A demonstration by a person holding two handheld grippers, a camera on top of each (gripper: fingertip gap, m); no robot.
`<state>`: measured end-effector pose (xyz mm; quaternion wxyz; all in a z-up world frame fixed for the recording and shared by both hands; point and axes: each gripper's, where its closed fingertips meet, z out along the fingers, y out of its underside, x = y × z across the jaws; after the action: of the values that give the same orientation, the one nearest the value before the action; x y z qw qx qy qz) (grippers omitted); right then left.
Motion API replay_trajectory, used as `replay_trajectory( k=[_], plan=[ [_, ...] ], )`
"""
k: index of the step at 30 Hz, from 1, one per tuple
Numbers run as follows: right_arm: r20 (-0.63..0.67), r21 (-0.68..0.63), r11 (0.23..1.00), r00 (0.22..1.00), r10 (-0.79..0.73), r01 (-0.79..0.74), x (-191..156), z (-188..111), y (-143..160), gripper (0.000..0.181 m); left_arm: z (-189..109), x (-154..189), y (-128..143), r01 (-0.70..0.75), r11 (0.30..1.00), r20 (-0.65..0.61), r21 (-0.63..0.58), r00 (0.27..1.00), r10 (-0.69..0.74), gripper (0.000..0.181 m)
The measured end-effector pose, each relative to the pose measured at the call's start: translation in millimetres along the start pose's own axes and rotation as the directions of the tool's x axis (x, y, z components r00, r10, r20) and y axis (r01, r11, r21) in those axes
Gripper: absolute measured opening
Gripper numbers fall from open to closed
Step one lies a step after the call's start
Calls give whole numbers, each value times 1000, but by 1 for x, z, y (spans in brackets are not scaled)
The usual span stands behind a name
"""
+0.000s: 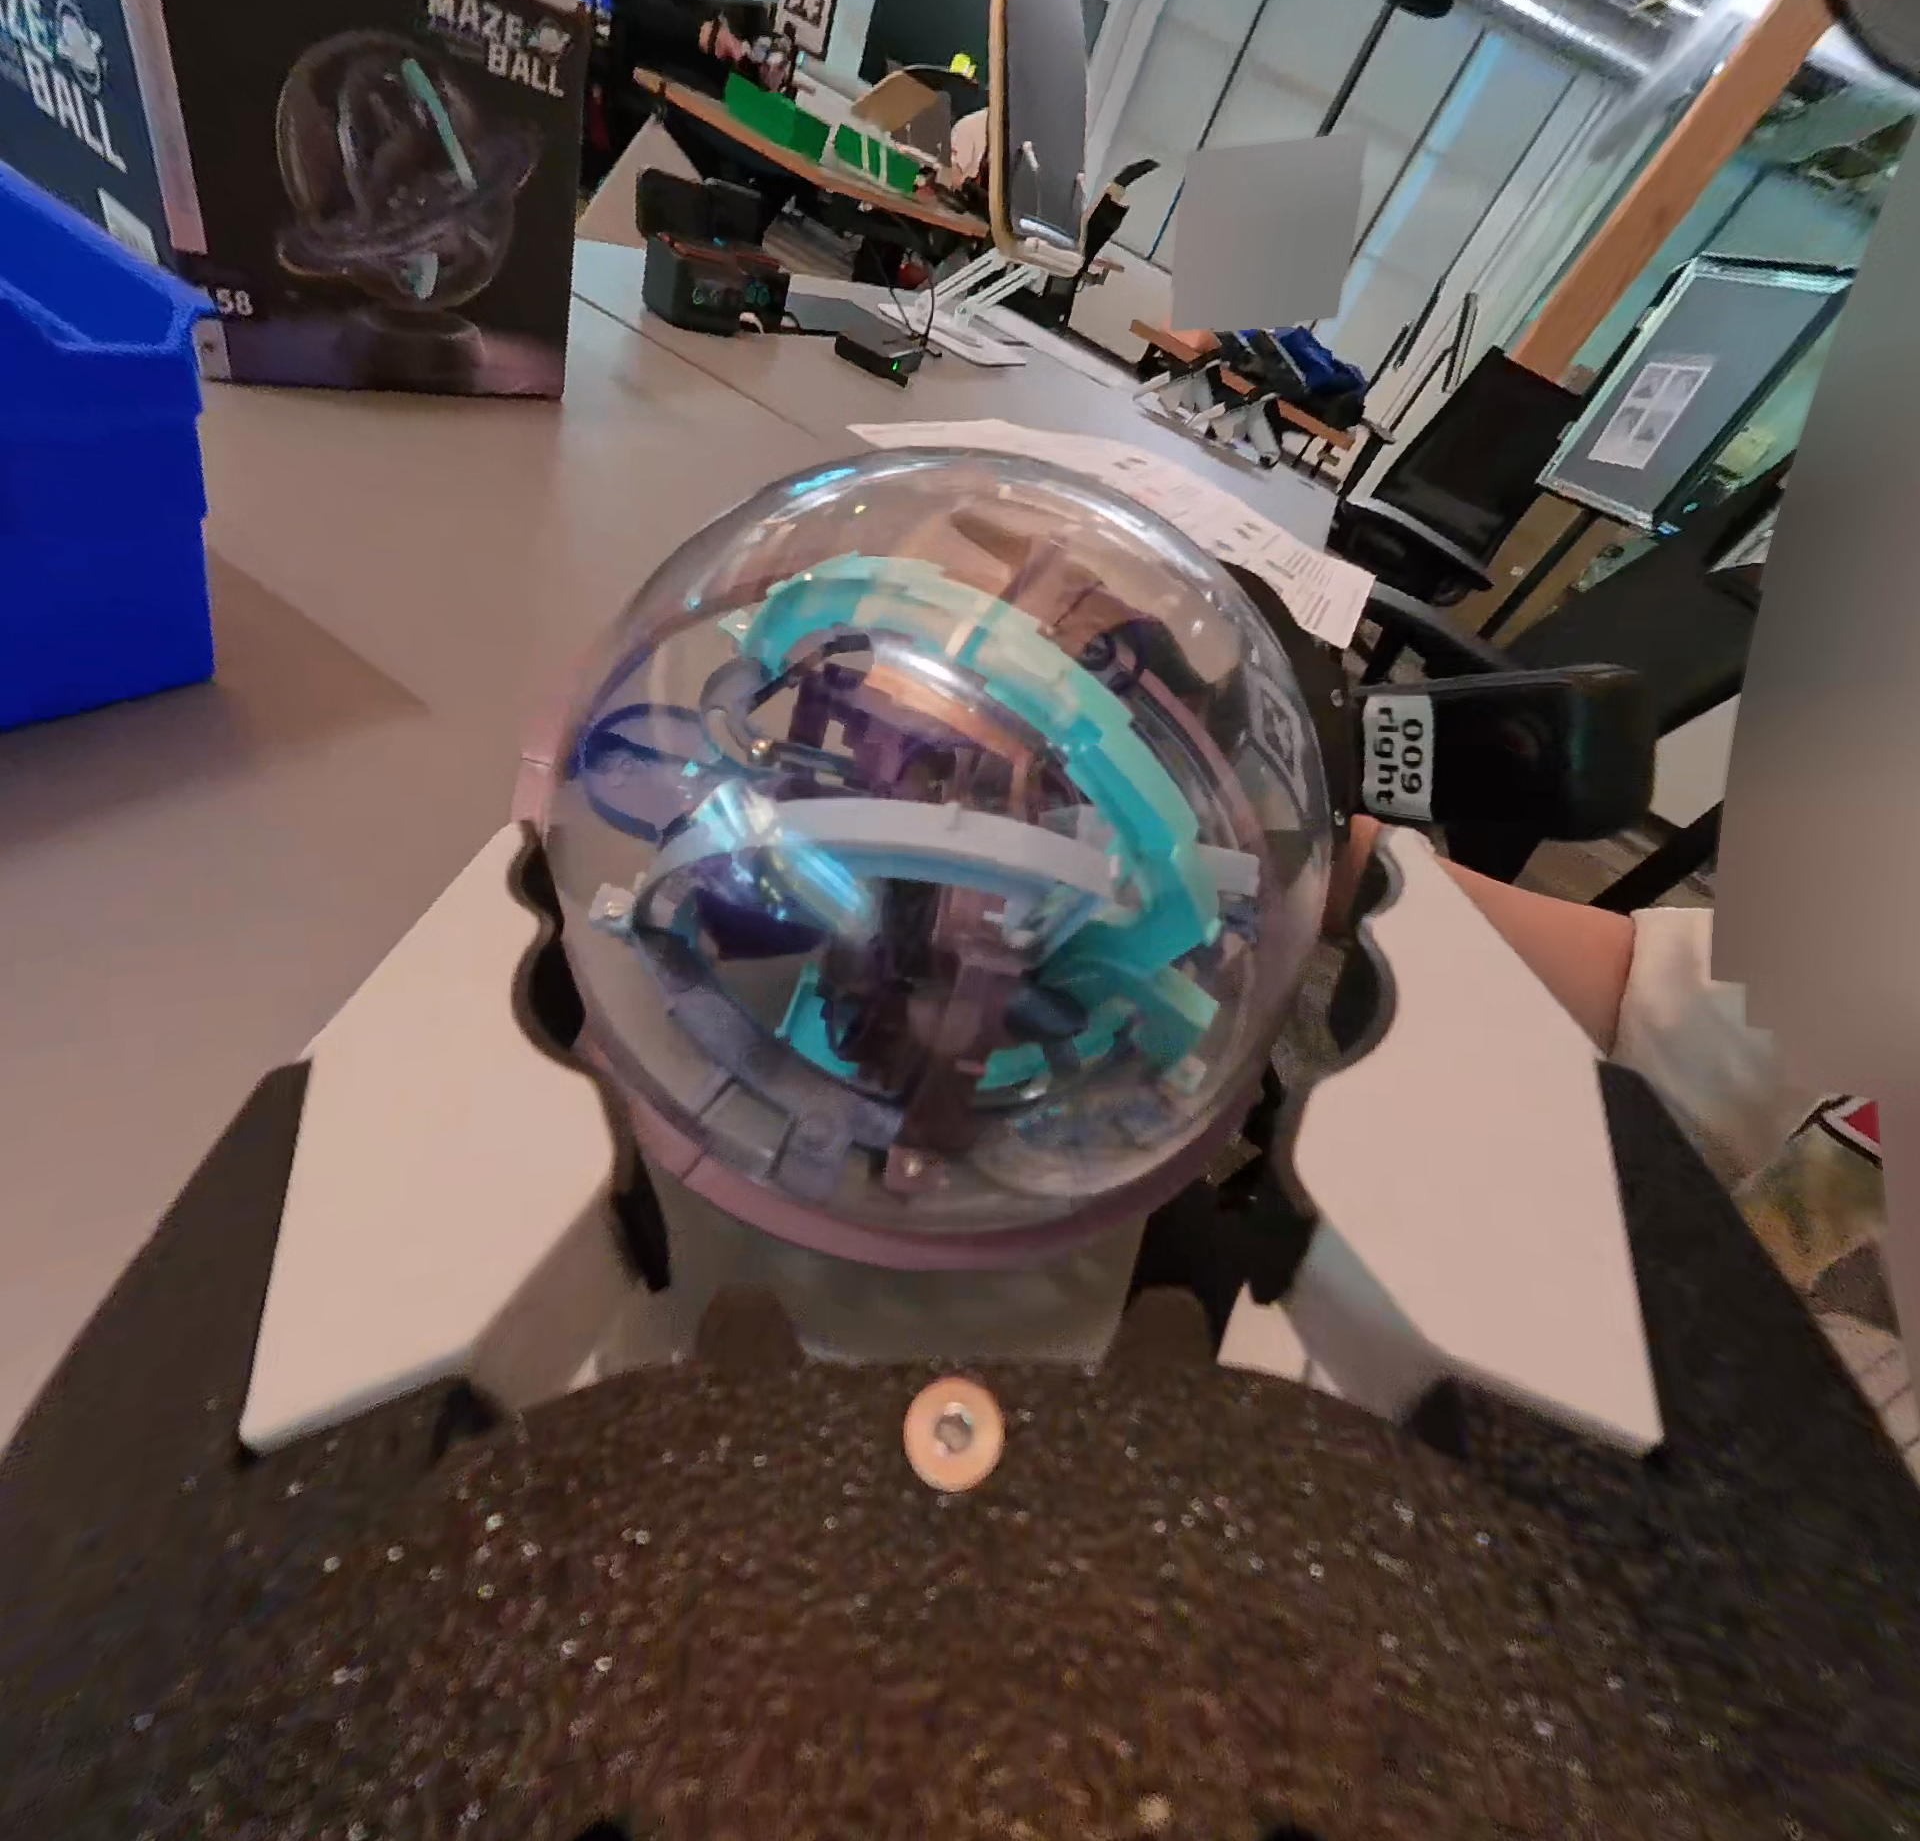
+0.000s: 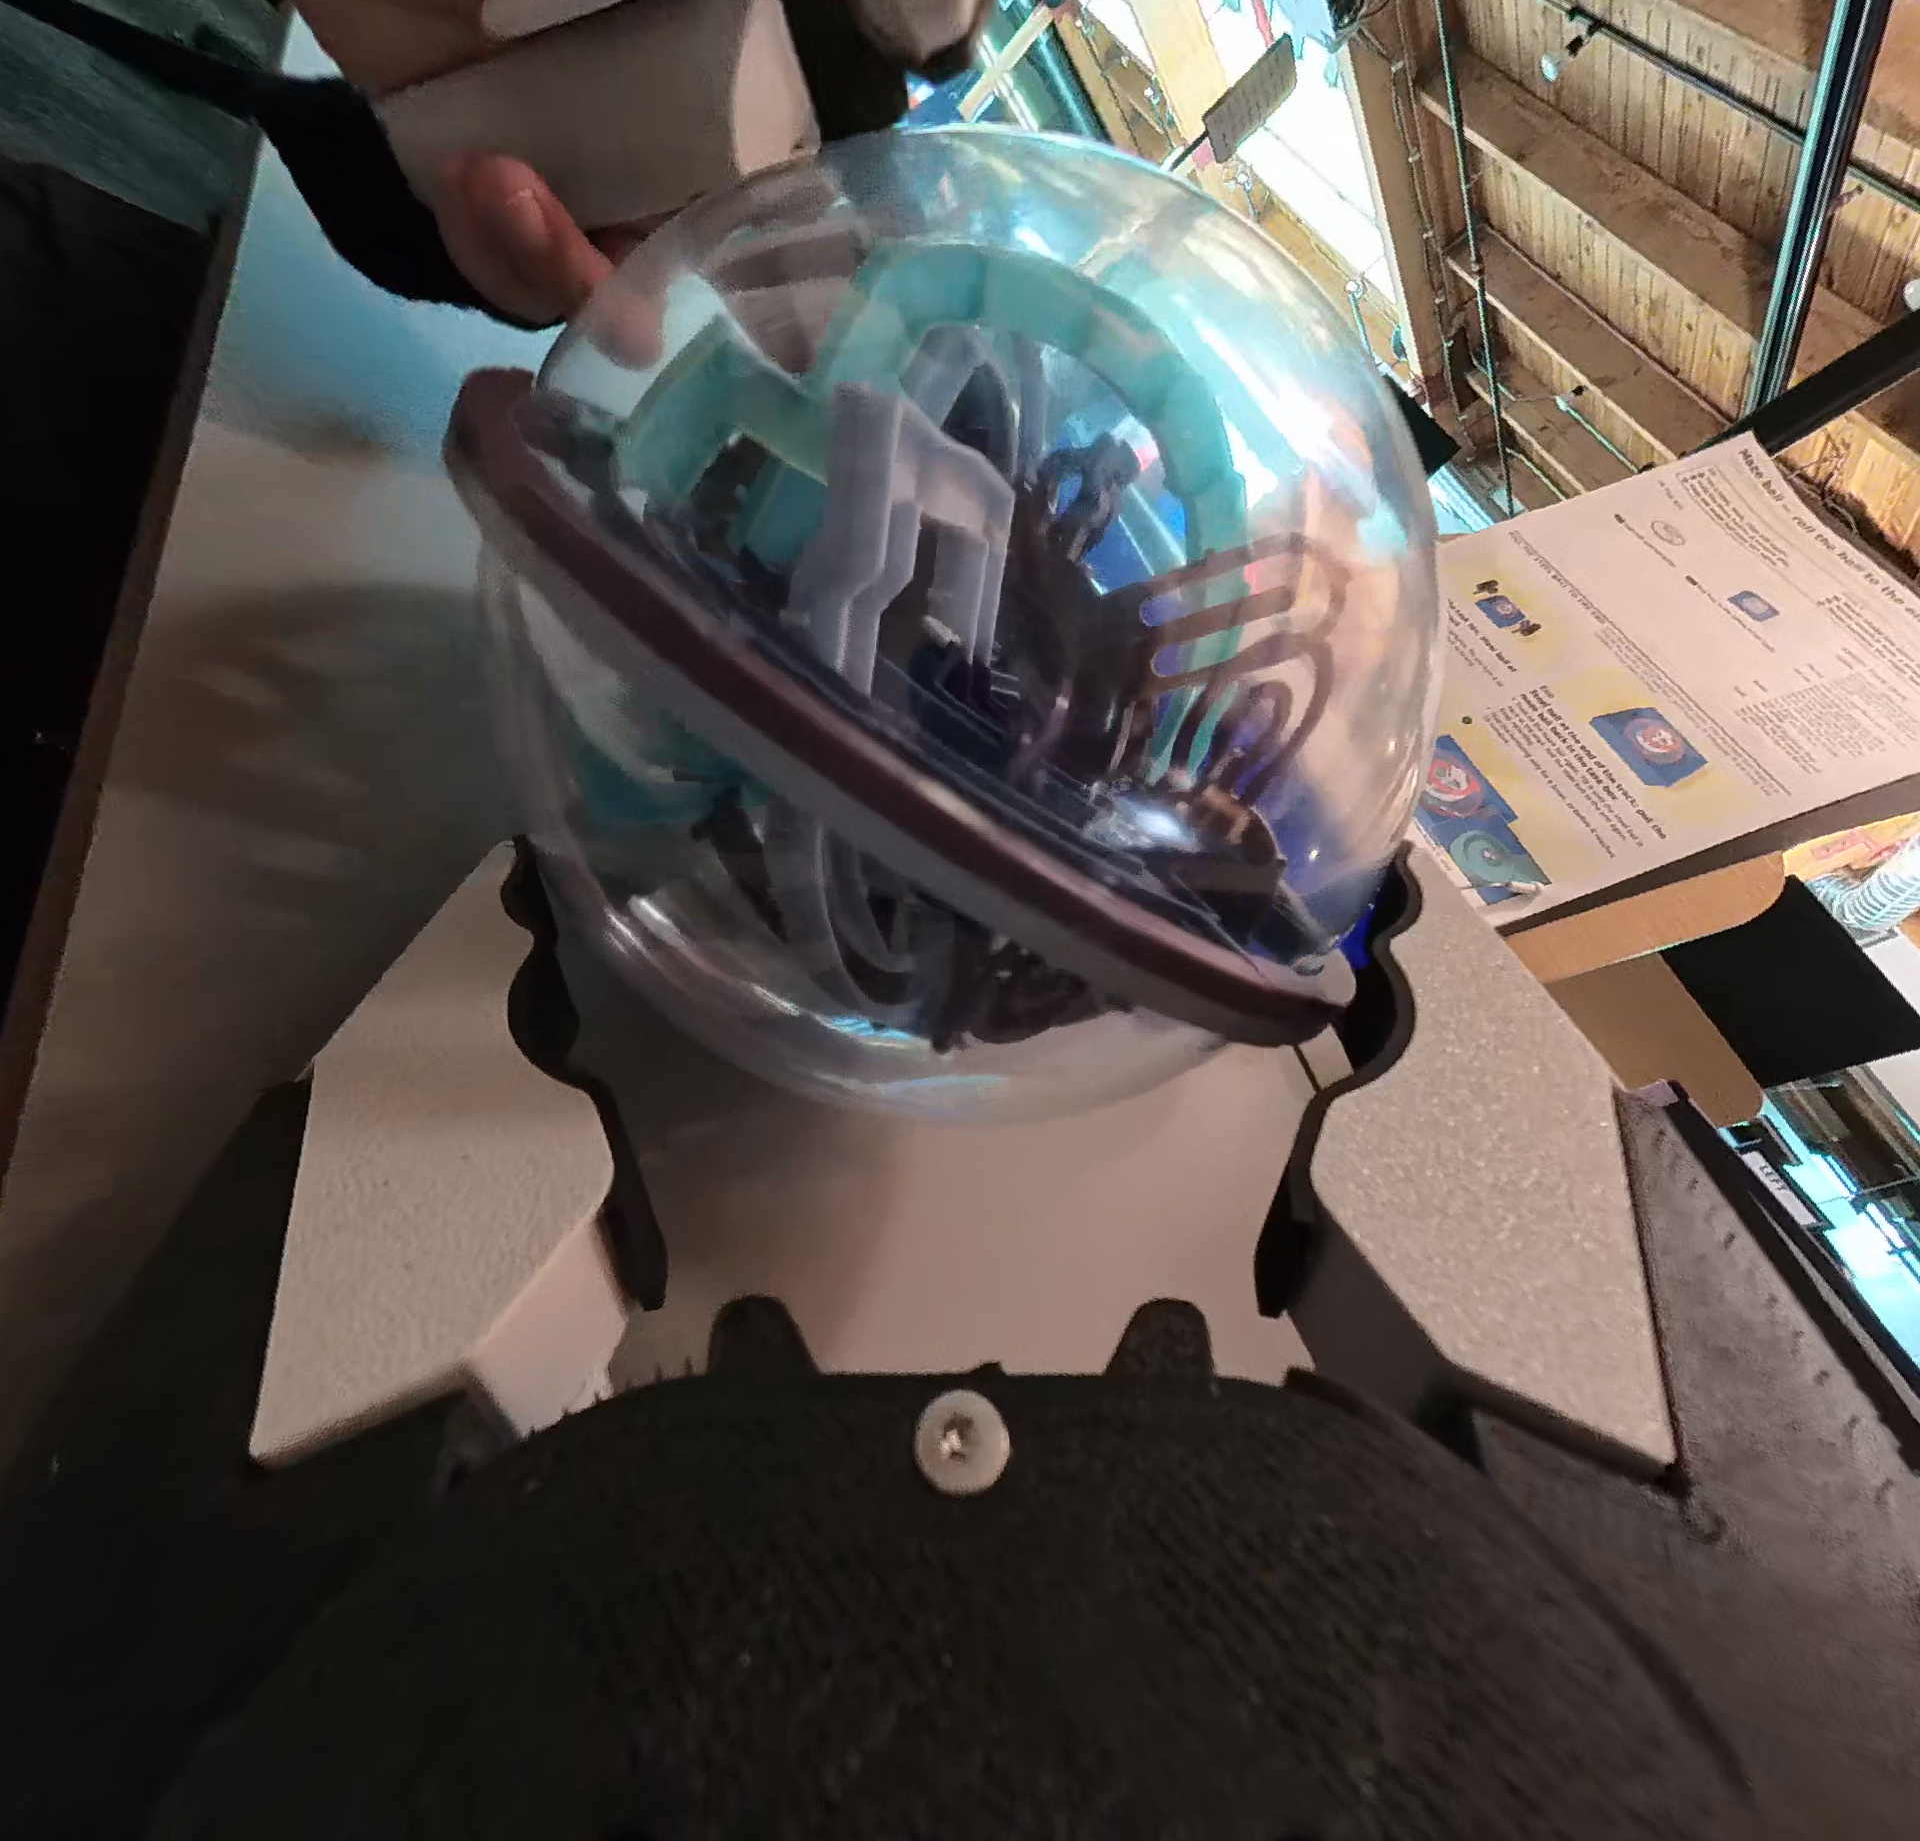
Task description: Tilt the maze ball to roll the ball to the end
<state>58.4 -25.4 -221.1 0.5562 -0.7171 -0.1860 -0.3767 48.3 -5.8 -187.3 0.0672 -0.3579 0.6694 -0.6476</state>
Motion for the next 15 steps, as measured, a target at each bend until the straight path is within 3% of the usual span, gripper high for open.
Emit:
replay_trajectory(
  k=[3,8,15],
  plan=[
    [12,3,1000,1000,-14,14,-4,0,-2,146,6,-1,8,-7,998,47,-62,999,10,152],
    [17,-17,1000,1000,-8,8,-4,-2,-1,146,7,0,11,-50,997,73,-58,996,54,153],
    [115,1,989,982,147,-148,-11,-9,-15,158,6,1,17,-192,978,110,-84,974,200,152]
  ],
)
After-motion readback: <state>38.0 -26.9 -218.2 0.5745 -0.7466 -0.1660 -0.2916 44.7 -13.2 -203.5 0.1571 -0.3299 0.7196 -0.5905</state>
